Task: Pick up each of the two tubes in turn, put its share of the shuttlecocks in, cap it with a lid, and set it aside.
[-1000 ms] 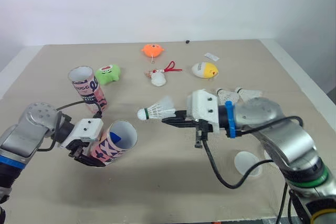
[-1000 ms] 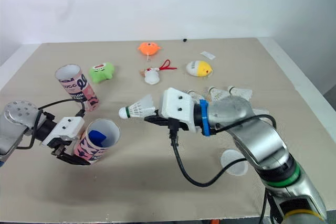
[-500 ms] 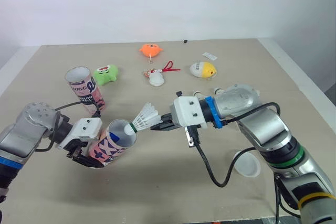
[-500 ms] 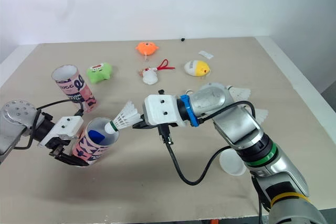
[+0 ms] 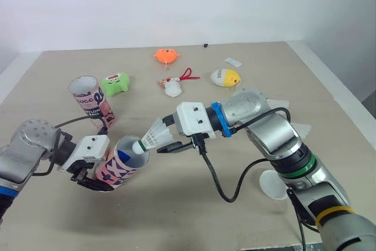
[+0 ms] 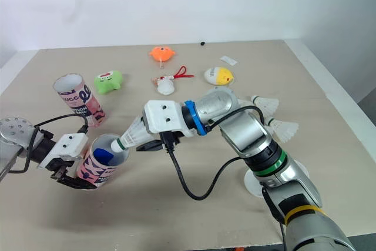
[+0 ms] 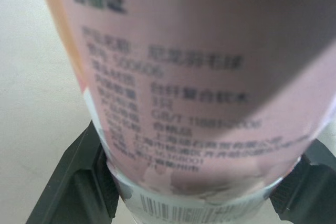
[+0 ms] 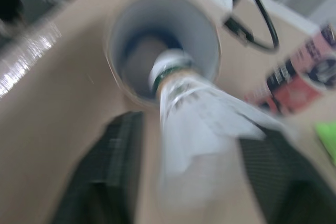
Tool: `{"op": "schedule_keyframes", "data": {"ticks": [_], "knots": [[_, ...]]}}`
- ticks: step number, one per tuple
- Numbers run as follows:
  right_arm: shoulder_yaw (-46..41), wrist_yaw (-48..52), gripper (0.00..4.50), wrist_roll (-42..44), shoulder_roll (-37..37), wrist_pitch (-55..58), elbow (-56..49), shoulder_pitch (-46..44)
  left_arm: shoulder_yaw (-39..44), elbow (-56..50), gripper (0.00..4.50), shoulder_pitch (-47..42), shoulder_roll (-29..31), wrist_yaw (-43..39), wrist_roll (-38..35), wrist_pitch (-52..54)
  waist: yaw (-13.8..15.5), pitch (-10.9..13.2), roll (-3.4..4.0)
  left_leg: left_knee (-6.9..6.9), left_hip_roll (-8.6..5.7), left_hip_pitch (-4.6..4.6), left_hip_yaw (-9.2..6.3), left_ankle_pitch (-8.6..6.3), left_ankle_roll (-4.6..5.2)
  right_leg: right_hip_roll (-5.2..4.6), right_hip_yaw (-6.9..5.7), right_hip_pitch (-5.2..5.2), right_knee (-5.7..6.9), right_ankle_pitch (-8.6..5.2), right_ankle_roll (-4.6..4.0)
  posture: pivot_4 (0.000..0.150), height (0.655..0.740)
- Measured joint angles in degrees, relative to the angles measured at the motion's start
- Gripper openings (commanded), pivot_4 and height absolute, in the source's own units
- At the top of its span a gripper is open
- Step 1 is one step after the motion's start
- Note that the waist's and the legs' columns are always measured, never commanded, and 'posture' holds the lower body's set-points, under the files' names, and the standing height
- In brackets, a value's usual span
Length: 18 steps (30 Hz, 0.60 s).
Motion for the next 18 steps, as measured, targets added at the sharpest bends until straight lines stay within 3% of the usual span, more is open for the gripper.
{"op": "schedule_keyframes", "data": {"ticks": [1,14,18], "knots": [[-0.75,0.44,4.49,1.24,0.05,0.83,-0.52,-0.02,0.00,0.05,2.93,0.00,-0.07,0.00,0.00,-0.15,0.03,0.00,0.00,0.00,-0.01,0.00,0.00,0.00,0.00,-0.02,0.00,0.01,0.00,0.01,-0.02,0.150,0.7400],[-5.77,2.14,4.49,11.75,-1.73,9.92,-3.42,-0.06,-1.16,2.86,2.93,-2.58,-2.25,-1.26,0.67,-1.65,0.23,-0.04,0.07,0.15,-0.07,0.02,-0.01,-0.01,0.00,-0.08,-0.11,0.14,0.00,-0.04,0.25,0.150,0.7400],[-14.48,-5.95,4.49,10.96,-6.68,13.47,-1.65,6.51,-1.77,1.98,2.93,-3.03,-2.64,-0.99,1.03,-1.19,0.46,-0.11,-0.05,0.20,-0.21,0.04,-0.11,-0.02,-0.01,-0.23,-0.11,0.35,-0.07,-0.16,0.45,0.150,0.7400]]}}
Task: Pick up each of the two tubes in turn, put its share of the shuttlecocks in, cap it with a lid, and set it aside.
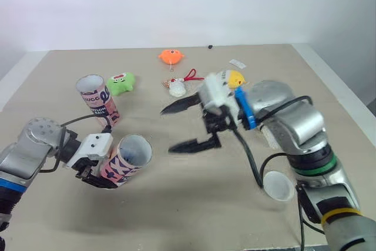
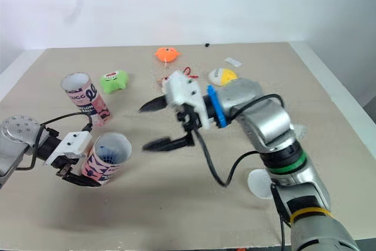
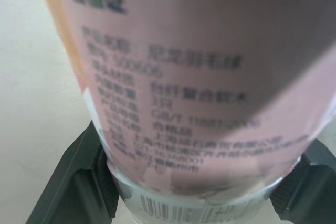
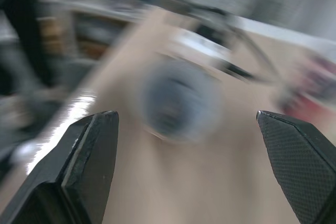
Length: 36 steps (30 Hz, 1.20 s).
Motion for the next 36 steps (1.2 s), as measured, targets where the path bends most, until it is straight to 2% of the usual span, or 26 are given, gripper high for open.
{"op": "schedule_keyframes", "data": {"ticks": [1,4,7,10,12,18,26,36], "knots": [[-0.84,-1.07,4.49,-0.26,-0.64,0.60,0.12,1.51,0.05,-0.16,2.93,0.13,0.01,0.05,-0.05,0.04,0.03,-0.02,-0.02,0.00,-0.02,0.01,-0.02,-0.04,-0.07,-0.02,0.01,0.04,0.00,-0.03,0.01,0.150,0.7400],[-7.81,-13.08,4.49,-0.24,-0.69,9.03,-5.40,13.95,0.03,-1.51,2.93,0.84,0.70,-0.07,-0.04,0.89,-0.07,-0.08,0.26,-0.04,-0.09,-0.01,-0.01,-0.20,-0.22,-0.03,0.19,0.00,0.02,-0.09,-0.09,0.150,0.7400],[-13.69,-24.45,4.49,1.63,3.54,18.20,-15.51,22.72,0.20,-2.07,2.93,1.47,0.90,-0.27,0.09,1.34,-0.23,-0.18,0.50,-0.10,-0.10,0.02,-0.12,-0.31,-0.18,0.03,0.27,0.00,0.03,-0.19,-0.11,0.150,0.7400],[-15.58,-33.35,4.49,1.97,7.37,24.44,-21.77,26.21,0.27,-2.13,2.93,1.55,0.78,-0.03,0.22,1.44,-0.29,-0.21,0.56,-0.07,-0.09,0.07,-0.21,-0.35,-0.23,0.06,0.29,0.04,0.02,-0.39,0.23,0.150,0.7400],[-15.56,-40.13,4.49,0.62,11.15,27.27,-23.44,26.78,0.23,-2.06,2.93,1.32,0.44,0.24,0.53,1.47,-0.33,-0.22,0.53,0.01,-0.11,0.11,-0.19,-0.35,-0.23,0.03,0.31,0.11,0.00,-0.32,0.32,0.150,0.7400],[-12.26,-48.57,4.49,-4.79,12.87,27.47,-19.56,26.62,-0.38,-1.86,2.93,0.40,-0.01,0.35,0.69,1.46,-0.41,-0.21,0.47,0.14,-0.16,0.10,0.02,-0.35,-0.24,-0.03,0.46,0.13,-0.05,-0.22,0.44,0.150,0.7400],[-8.53,-50.60,4.49,-10.76,12.04,21.91,-9.68,23.53,-0.44,-2.11,2.93,0.04,-0.16,0.09,1.20,2.37,-0.44,-0.20,0.47,0.09,-0.18,0.09,0.14,-0.35,-0.24,-0.01,0.48,0.10,-0.06,-0.23,0.45,0.150,0.7400],[-4.04,-51.75,4.49,-17.06,14.51,13.77,4.53,15.92,0.00,-3.98,2.93,0.72,-0.14,0.91,1.26,4.34,-0.41,-0.19,0.46,0.12,-0.24,0.06,0.13,-0.35,-0.24,-0.07,0.52,0.11,-0.08,-0.19,0.53,0.150,0.7400]]}}
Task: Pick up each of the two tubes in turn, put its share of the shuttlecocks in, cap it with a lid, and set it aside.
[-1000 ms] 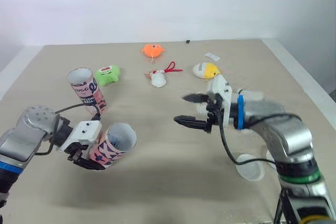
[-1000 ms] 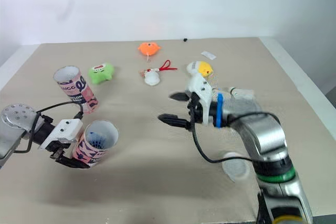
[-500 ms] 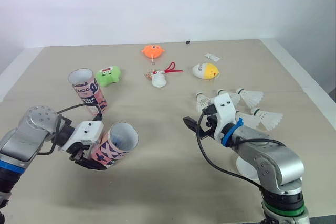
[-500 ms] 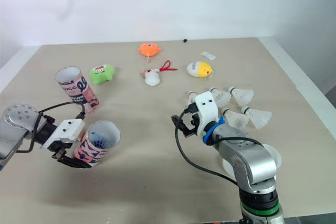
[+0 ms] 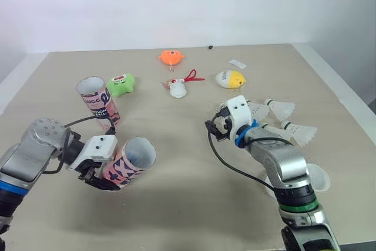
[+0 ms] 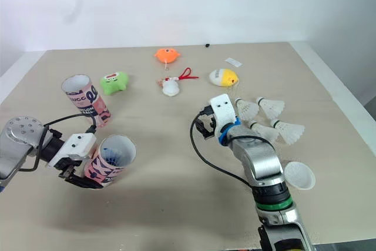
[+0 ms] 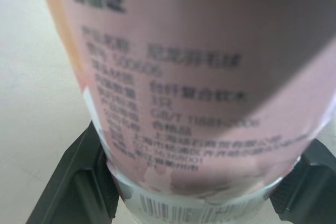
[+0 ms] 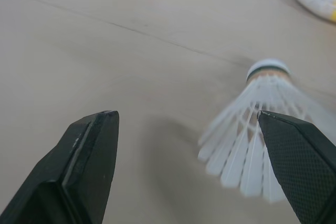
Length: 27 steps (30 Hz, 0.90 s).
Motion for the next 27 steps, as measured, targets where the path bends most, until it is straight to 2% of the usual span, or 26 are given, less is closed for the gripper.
{"op": "schedule_keyframes", "data": {"ticks": [3,6,7,8,10,11,16,21,23,24,26,27], "knots": [[0.65,-0.39,3.75,-2.50,0.24,-2.09,4.96,-1.36,0.33,-0.74,2.93,0.48,0.02,0.53,-0.06,0.79,0.00,0.00,0.00,0.00,-0.03,0.00,0.00,0.00,0.00,-0.03,0.02,0.00,0.00,0.01,0.01,0.150,0.7400],[0.67,-0.39,2.41,-3.94,0.58,-4.10,7.81,-1.98,0.98,-1.86,2.93,1.40,0.15,1.13,-0.08,1.59,-0.02,0.00,0.00,0.00,-0.04,0.00,-0.01,0.00,0.00,-0.05,0.04,0.00,0.00,0.01,0.02,0.150,0.7400],[0.72,-0.35,1.73,-4.25,0.91,-4.91,8.78,-2.36,1.43,-2.20,2.93,1.89,0.19,1.33,-0.13,1.88,-0.06,0.00,0.00,0.00,-0.03,0.01,-0.02,0.00,0.00,-0.04,0.05,0.00,0.00,0.00,0.02,0.150,0.7400],[0.82,-0.21,1.35,-4.67,1.12,-5.71,9.75,-2.69,1.74,-2.68,2.93,2.33,0.24,1.70,-0.21,2.15,-0.09,0.00,0.00,0.00,-0.03,0.01,-0.02,0.00,0.00,-0.04,0.05,0.00,0.00,0.00,0.02,0.150,0.7400],[1.22,0.04,0.28,-5.30,1.32,-6.88,10.74,-3.13,2.13,-3.61,2.93,2.98,0.32,2.38,-0.35,2.83,-0.08,0.00,0.00,-0.01,-0.04,0.01,-0.03,0.00,0.00,-0.05,0.05,0.00,0.00,0.01,0.02,0.150,0.7400],[1.48,0.25,0.04,-5.48,1.48,-7.69,11.14,-3.37,2.44,-4.04,2.93,3.37,0.36,2.60,-0.52,3.10,-0.10,0.00,-0.01,-0.01,-0.03,0.01,-0.03,0.00,0.00,-0.05,0.07,0.00,0.00,0.01,0.03,0.150,0.7400],[1.86,1.44,0.04,-6.42,1.94,-9.66,11.91,-3.44,3.56,-5.10,2.93,4.87,0.52,3.52,-0.90,3.54,-0.11,0.01,-0.01,-0.01,-0.04,0.01,-0.02,-0.01,0.00,-0.06,0.09,-0.01,-0.01,0.01,0.01,0.150,0.7400],[1.86,6.90,0.04,-5.14,1.65,-16.15,9.04,-3.27,3.98,-5.79,2.93,5.63,0.62,3.83,-1.22,3.93,-0.12,0.01,0.00,-0.04,-0.04,0.01,-0.03,-0.05,0.01,-0.06,0.09,-0.02,-0.01,0.00,0.00,0.150,0.7400],[1.76,15.06,0.04,-1.78,-1.53,-21.40,2.20,-2.63,4.18,-5.96,2.93,6.01,0.61,3.87,-1.50,3.85,-0.06,0.02,0.01,-0.04,-0.07,0.00,-0.03,-0.11,0.03,-0.10,0.09,0.00,-0.02,-0.01,-0.02,0.150,0.7400],[1.76,16.73,0.04,-0.95,-2.34,-21.88,1.04,-2.60,4.18,-5.95,2.93,6.00,0.61,3.87,-1.53,3.80,-0.06,0.02,0.01,-0.01,-0.07,0.00,-0.03,-0.15,0.01,-0.11,0.09,0.01,-0.03,-0.02,-0.02,0.150,0.7400],[1.54,29.25,0.04,6.31,-8.94,-22.76,-7.34,-2.65,4.16,-5.52,2.93,6.07,0.58,3.48,-1.77,2.81,0.00,0.03,0.00,0.01,-0.12,0.03,-0.03,-0.25,0.10,-0.20,0.07,0.08,-0.07,-0.03,-0.06,0.150,0.7400],[1.55,30.92,0.04,7.26,-9.70,-22.70,-8.36,-2.97,4.16,-5.38,2.93,6.05,0.60,3.35,-1.77,2.73,0.00,0.03,-0.01,0.03,-0.11,0.03,-0.03,-0.27,0.12,-0.20,0.07,0.09,-0.07,-0.04,-0.08,0.150,0.7400]]}}
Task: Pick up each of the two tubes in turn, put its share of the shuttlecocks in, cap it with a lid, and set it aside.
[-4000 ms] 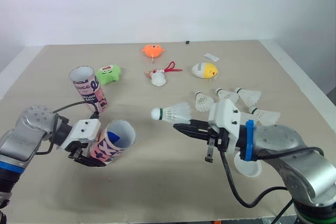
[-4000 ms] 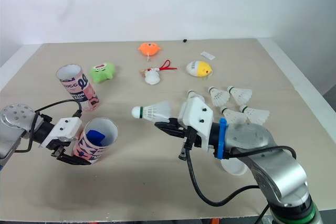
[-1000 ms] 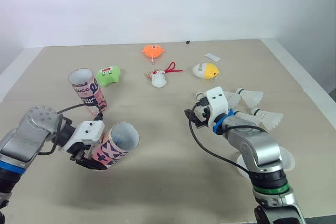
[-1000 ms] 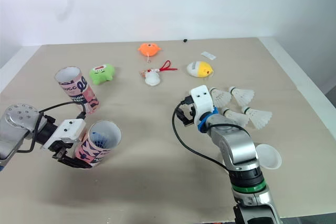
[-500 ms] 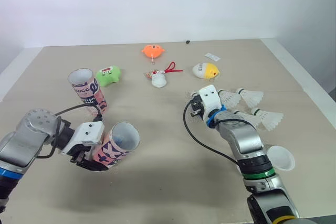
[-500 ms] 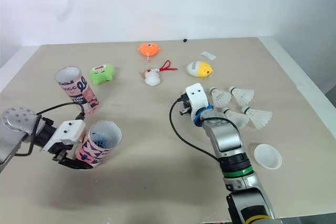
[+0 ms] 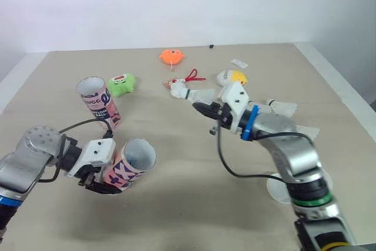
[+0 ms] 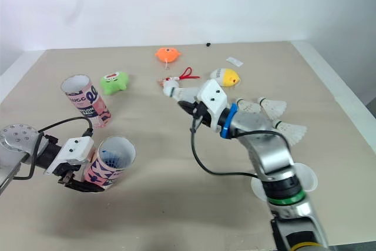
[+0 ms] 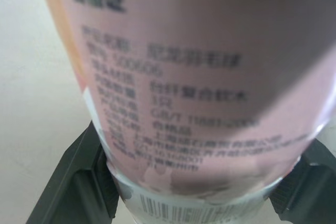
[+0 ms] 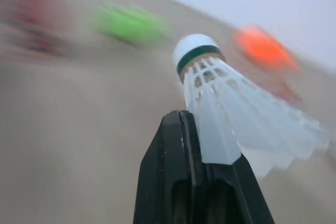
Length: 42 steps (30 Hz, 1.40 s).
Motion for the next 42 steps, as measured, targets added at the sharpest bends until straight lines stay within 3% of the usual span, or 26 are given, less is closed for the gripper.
{"op": "schedule_keyframes", "data": {"ticks": [3,9,17,25,29,35,42], "knots": [[4.06,13.61,0.04,5.06,-6.21,1.92,-2.57,-6.49,-0.57,2.08,2.93,-1.10,-0.05,-1.16,0.08,-1.41,-0.04,0.05,0.04,0.18,0.05,0.00,0.03,-0.02,0.04,0.03,-0.04,-0.01,0.02,0.01,0.02,0.150,0.7400],[12.16,26.67,0.04,5.99,-5.85,0.69,-0.70,-17.22,-2.04,4.51,2.93,-3.44,-0.41,-2.44,0.56,-2.62,-0.02,0.11,0.08,0.48,0.39,-0.03,0.00,-0.03,0.06,0.32,-0.21,-0.01,0.09,0.03,-0.02,0.150,0.7400],[20.63,35.78,0.04,-0.84,-0.40,-7.43,10.21,-26.66,-2.43,4.04,2.93,-3.80,-0.10,-2.70,0.48,-1.81,0.02,0.11,0.09,0.52,0.38,-0.07,0.02,-0.09,0.16,0.27,-0.21,-0.07,0.16,0.16,-0.35,0.150,0.7400],[24.05,39.36,0.04,-6.39,3.41,-13.88,18.86,-29.32,-2.18,3.62,2.93,-3.52,0.05,-2.40,0.36,-0.87,0.04,0.11,0.09,0.53,0.39,-0.06,0.01,-0.13,0.20,0.26,-0.26,-0.09,0.20,0.16,-0.47,0.150,0.7400],[23.92,41.54,1.40,-5.23,6.33,-10.88,20.39,-31.77,-2.19,3.68,2.93,-3.59,0.07,-2.35,0.46,-1.07,0.04,0.12,0.09,0.54,0.45,-0.06,-0.04,-0.13,0.20,0.27,-0.39,-0.09,0.22,0.18,-0.58,0.150,0.7400],[18.49,44.05,4.37,6.76,8.24,3.14,19.60,-33.00,-2.26,3.69,2.93,-4.01,-0.16,-2.40,0.44,-1.19,0.15,0.11,0.09,0.55,0.42,-0.09,-0.09,-0.13,0.20,0.16,-0.48,-0.05,0.21,0.18,-0.58,0.150,0.7400],[13.02,42.75,4.45,13.24,6.14,10.32,16.62,-32.24,-2.51,3.92,2.93,-4.41,-0.34,-2.39,0.52,-1.09,0.17,0.11,0.09,0.56,0.39,-0.08,-0.13,-0.13,0.20,0.15,-0.54,-0.05,0.21,0.18,-0.59,0.150,0.7400]]}}
